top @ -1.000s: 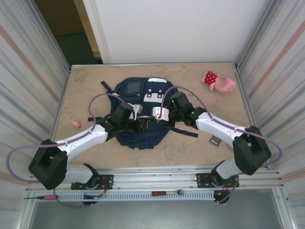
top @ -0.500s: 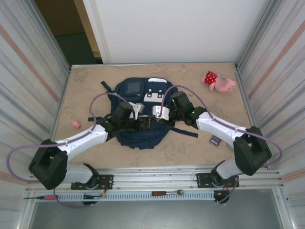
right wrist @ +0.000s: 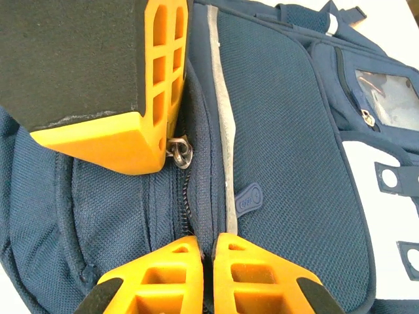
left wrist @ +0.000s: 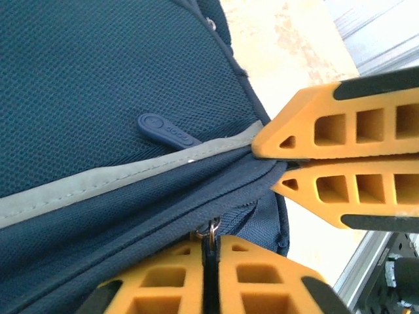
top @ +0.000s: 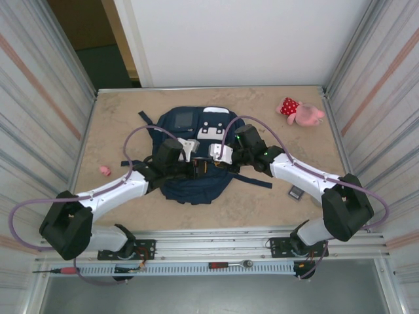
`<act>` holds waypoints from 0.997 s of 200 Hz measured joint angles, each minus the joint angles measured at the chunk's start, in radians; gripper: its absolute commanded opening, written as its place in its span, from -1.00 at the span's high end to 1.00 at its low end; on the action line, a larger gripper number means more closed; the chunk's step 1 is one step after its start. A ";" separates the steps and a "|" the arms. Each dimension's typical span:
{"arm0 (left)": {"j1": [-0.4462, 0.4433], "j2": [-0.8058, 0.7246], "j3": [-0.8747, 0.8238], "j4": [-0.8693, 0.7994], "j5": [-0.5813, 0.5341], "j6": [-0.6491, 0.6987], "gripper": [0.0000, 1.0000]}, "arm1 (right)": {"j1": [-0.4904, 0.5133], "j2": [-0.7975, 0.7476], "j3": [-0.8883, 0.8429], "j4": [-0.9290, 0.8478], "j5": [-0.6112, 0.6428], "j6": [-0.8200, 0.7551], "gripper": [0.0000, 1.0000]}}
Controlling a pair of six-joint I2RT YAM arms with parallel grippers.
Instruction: Pack books, pencil case, and school supplies into a backpack
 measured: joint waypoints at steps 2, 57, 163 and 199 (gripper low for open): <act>-0.001 0.000 0.001 -0.003 -0.003 0.003 1.00 | -0.002 0.000 0.000 0.000 -0.002 0.000 1.00; 0.051 -0.102 -0.036 -0.124 -0.067 -0.003 1.00 | -0.086 -0.023 0.000 -0.031 -0.090 0.001 1.00; 0.113 -0.146 -0.098 -0.162 0.015 0.047 1.00 | 0.095 -0.029 0.032 -0.064 -0.027 0.087 -0.18; 0.108 -0.144 -0.085 -0.156 0.039 0.059 1.00 | 0.114 0.053 0.072 -0.020 0.011 0.118 0.03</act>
